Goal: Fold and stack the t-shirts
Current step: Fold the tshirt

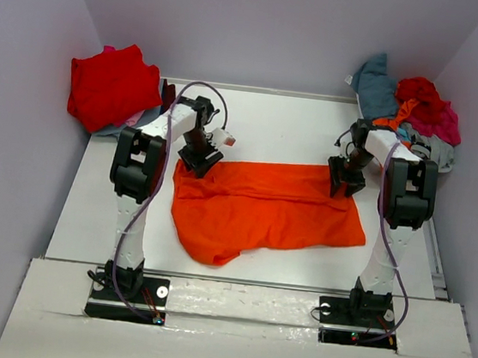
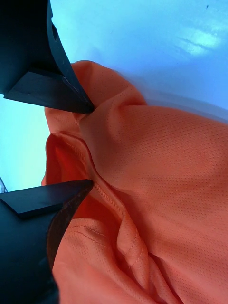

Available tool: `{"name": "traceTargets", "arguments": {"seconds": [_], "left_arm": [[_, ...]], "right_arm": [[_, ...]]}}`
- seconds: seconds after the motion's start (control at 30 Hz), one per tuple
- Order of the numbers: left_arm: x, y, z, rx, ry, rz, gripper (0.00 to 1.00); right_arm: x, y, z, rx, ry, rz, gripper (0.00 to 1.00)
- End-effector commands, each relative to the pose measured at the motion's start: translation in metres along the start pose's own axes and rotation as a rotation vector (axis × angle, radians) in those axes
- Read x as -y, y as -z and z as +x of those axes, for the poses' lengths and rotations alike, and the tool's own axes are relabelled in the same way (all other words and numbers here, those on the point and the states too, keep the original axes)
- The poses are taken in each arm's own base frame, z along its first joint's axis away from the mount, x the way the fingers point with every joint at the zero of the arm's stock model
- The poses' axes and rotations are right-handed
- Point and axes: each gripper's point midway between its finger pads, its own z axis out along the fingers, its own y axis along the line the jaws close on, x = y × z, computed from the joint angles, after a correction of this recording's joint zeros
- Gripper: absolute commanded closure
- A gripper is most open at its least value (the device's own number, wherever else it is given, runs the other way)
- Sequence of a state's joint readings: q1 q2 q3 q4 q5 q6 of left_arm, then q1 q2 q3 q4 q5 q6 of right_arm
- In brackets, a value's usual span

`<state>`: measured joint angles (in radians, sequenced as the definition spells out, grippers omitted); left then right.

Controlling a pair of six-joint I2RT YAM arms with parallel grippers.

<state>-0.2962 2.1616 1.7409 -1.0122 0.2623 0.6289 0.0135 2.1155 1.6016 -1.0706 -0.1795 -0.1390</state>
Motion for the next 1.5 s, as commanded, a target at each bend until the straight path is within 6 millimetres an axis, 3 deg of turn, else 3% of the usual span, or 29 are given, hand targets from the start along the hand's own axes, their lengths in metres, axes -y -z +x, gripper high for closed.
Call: {"name": "traceTargets", "arguments": {"seconds": [0.0, 0.43, 0.7, 0.93, 1.2, 1.47], "left_arm": [[0.015, 0.032, 0.002, 0.047, -0.021, 0.001, 0.31], [0.014, 0.058, 0.006, 0.081, -0.025, -0.08, 0.31], [0.032, 0.043, 0.033, -0.018, -0.046, 0.001, 0.31], [0.043, 0.036, 0.029, -0.024, -0.059, 0.034, 0.32], [0.055, 0.033, 0.042, -0.062, -0.093, 0.078, 0.33], [0.061, 0.031, 0.036, -0.054, -0.114, 0.093, 0.38]], "right_arm": [[0.003, -0.015, -0.001, -0.017, 0.018, -0.004, 0.42], [0.003, -0.02, 0.005, -0.023, 0.015, -0.006, 0.43], [0.002, -0.018, 0.005, -0.016, 0.018, -0.008, 0.43], [0.004, -0.02, 0.008, -0.019, 0.021, 0.002, 0.43], [0.003, -0.021, 0.009, -0.018, 0.017, -0.002, 0.45], [0.004, -0.021, 0.01, -0.021, 0.02, 0.005, 0.46]]}}
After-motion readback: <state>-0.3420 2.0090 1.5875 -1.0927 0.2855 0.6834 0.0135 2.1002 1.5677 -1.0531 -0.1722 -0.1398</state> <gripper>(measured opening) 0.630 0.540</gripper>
